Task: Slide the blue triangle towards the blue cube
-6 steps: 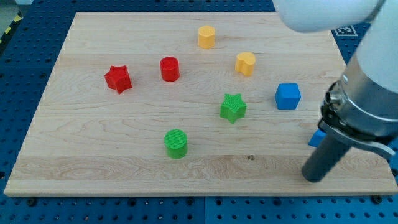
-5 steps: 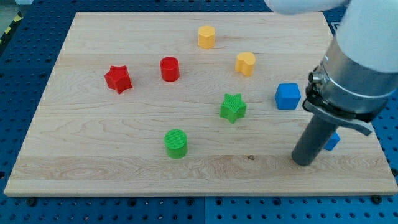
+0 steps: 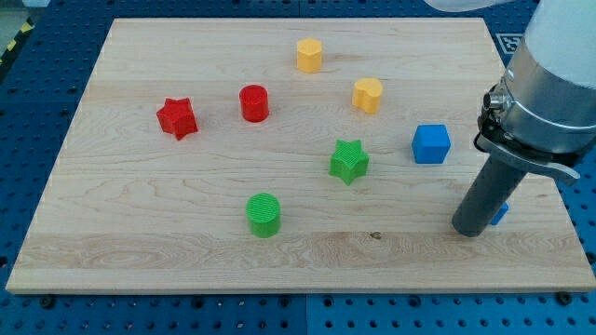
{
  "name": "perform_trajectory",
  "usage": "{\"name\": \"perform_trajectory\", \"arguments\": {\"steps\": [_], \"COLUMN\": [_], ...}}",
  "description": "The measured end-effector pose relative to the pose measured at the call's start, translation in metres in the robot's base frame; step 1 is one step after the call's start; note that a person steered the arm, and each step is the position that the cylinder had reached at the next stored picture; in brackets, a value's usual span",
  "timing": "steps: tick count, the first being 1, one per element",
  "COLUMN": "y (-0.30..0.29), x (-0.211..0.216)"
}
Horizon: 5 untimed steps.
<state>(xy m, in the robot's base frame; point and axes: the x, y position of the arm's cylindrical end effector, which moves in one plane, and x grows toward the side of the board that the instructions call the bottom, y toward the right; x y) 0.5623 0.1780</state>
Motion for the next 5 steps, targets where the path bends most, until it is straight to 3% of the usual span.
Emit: {"name": "perform_trajectory", "arguments": {"steps": [5], "y": [0.014], "x": [-0.024]}}
